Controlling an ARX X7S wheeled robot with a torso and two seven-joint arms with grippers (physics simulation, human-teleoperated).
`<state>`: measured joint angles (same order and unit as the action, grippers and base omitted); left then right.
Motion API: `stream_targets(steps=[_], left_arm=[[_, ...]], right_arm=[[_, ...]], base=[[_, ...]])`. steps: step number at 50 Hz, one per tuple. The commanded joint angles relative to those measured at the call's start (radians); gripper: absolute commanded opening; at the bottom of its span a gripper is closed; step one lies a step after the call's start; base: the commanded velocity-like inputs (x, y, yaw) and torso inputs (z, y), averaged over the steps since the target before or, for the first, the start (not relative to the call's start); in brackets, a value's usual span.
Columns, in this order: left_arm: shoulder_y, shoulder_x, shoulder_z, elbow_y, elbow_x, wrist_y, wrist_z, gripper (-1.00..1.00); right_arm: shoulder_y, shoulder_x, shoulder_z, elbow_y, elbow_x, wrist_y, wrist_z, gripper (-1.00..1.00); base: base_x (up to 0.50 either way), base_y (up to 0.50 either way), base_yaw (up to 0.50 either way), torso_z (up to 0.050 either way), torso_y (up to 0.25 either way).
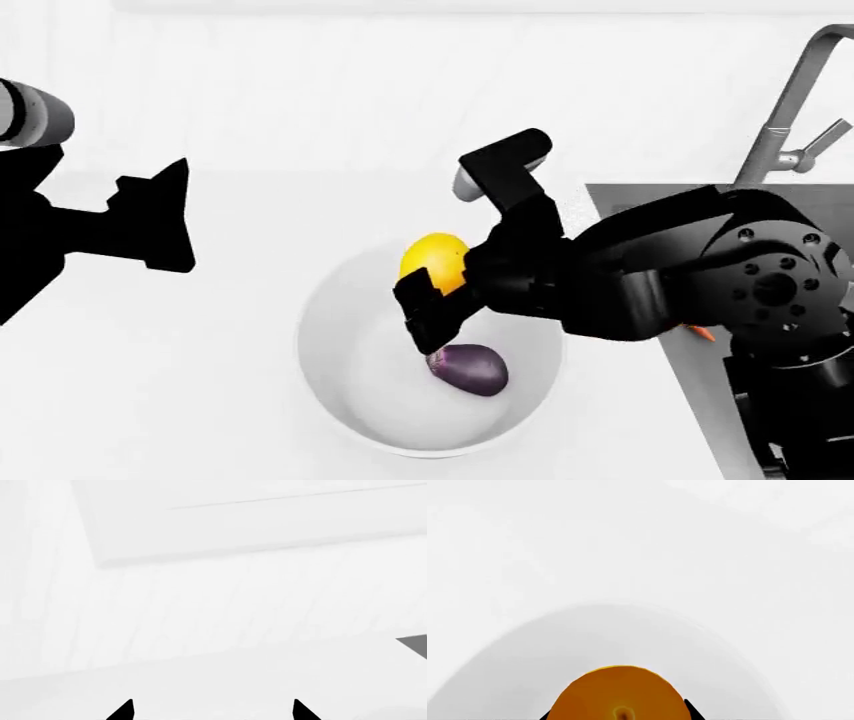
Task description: Pick the eggplants and oranges from the sink and place them in one bowl. Place the carrot in the other bowl. Then turn off the sink faucet.
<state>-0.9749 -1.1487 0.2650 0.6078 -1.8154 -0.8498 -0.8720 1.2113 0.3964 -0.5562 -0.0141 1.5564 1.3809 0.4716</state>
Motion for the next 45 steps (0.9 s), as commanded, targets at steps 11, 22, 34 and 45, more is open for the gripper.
stream_targets(steps=[11,22,34,45], left_arm=[[0.043,-0.003,0.005,0.031,0.043,0.015,0.03,1.0],[0.057,-0.015,-0.004,0.03,0.05,0.019,0.045,1.0],[0.011,0.013,0.02,0.023,0.042,-0.006,0.024,1.0],[-0.049,0.05,0.053,0.006,0.035,-0.04,0.005,1.0]], right_arm=[[-0.035,-0.01,-0.053,0.036,-0.093,-0.044,-0.095,-1.0],[-0.085,-0.016,-0.096,0.049,-0.144,-0.086,-0.151,-1.0],[-0.019,-0.001,-0.043,0.028,-0.063,-0.061,-0.073,1.0],[0.111,0.038,0.045,-0.013,0.021,-0.062,0.007,1.0]], base=[[0.0,0.0,0.0,0.0,0.0],[0.0,0.0,0.0,0.0,0.001],[0.0,0.0,0.0,0.0,0.0],[0.0,0.0,0.0,0.0,0.0]])
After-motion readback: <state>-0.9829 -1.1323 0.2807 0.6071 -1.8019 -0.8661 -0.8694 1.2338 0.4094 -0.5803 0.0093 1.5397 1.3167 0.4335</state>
